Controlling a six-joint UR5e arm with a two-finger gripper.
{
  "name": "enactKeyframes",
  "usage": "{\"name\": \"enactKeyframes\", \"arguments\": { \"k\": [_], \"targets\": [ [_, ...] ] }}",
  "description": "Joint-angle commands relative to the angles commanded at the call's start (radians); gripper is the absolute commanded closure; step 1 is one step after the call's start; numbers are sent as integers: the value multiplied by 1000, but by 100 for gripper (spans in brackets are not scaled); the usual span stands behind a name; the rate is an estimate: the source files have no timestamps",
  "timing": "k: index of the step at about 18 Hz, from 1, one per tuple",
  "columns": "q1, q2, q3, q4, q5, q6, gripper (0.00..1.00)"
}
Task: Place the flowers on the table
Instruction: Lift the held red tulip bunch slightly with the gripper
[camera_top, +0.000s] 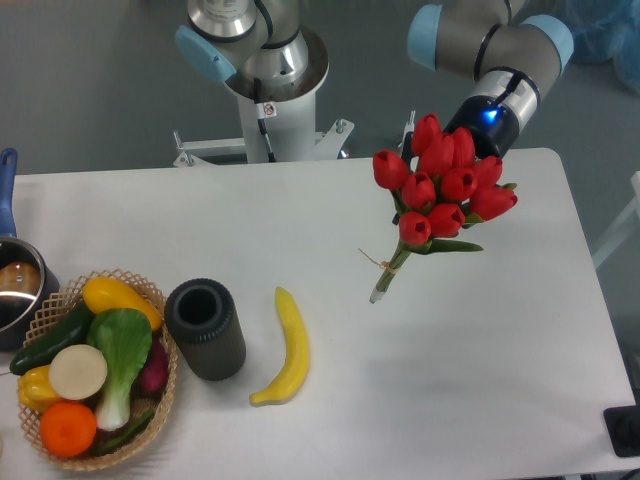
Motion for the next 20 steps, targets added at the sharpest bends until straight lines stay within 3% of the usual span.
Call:
{"name": "enactKeyframes", "arguments": {
  "k": [12,20],
  "targets": [
    [34,25,-5,-3,27,-28,57],
    [-1,46,54,-3,300,-61,57]
  ]
}}
